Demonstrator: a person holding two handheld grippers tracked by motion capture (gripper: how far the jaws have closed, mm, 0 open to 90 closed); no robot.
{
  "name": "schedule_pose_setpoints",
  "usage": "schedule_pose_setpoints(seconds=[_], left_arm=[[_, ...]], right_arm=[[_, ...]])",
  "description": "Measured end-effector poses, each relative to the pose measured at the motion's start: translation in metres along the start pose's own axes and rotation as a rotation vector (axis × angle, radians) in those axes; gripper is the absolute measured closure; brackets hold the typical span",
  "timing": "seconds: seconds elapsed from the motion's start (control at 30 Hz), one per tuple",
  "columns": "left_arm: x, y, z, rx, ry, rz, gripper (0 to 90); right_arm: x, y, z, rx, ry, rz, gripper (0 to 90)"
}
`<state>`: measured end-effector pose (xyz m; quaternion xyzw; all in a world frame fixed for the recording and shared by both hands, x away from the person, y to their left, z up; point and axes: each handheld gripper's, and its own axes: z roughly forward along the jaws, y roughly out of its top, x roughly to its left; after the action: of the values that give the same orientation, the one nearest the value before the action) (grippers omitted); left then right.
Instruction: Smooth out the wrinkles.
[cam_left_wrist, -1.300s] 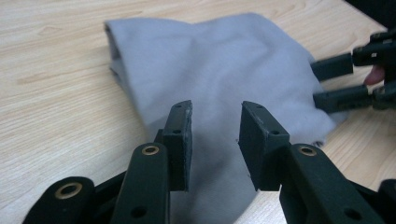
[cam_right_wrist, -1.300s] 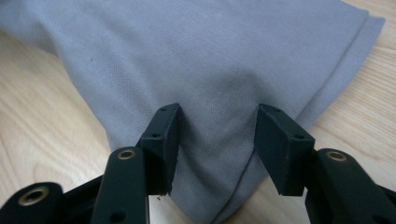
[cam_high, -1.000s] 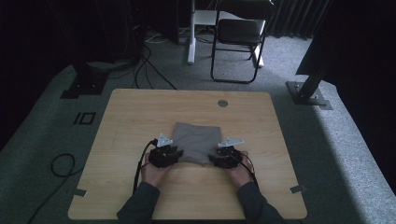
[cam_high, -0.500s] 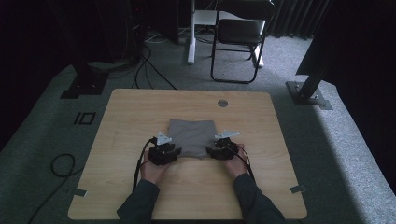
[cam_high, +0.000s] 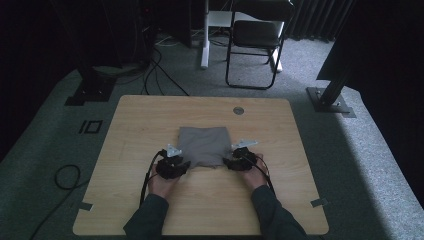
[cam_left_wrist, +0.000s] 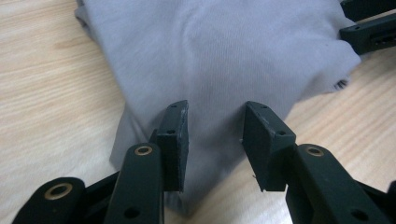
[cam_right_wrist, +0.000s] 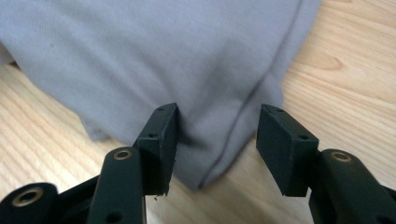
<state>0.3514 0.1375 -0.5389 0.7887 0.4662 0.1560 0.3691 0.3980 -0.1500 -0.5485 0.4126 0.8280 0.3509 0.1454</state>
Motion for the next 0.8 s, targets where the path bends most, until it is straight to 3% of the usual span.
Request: schedule_pose_setpoints(seconds=[0.13, 0.23, 0.27, 0.53, 0.8], left_arm=[[0.004, -0.009, -0.016, -0.060, -0.019, 0.019, 60.0], [0.010, -0.016, -0.028, -0.092, -0.006, 0.025, 58.8], [0.014, -0.018, -0.031, -0.097, 0.003, 0.018, 58.2], [0.035, -0.032, -0.041, -0.106, 0.047, -0.036, 56.8], [0.047, -0.042, -0.038, -0.104, 0.102, -0.077, 56.6]], right_arm=[[-0.001, -0.005, -0.008, 0.016, -0.011, -0.019, 47.5], [-0.003, -0.009, -0.014, 0.010, -0.008, -0.017, 47.5], [-0.005, -0.013, -0.023, -0.008, -0.009, -0.007, 47.4], [-0.015, -0.028, -0.045, -0.031, -0.033, 0.001, 46.7], [-0.024, -0.042, -0.058, -0.073, -0.048, 0.057, 46.1]])
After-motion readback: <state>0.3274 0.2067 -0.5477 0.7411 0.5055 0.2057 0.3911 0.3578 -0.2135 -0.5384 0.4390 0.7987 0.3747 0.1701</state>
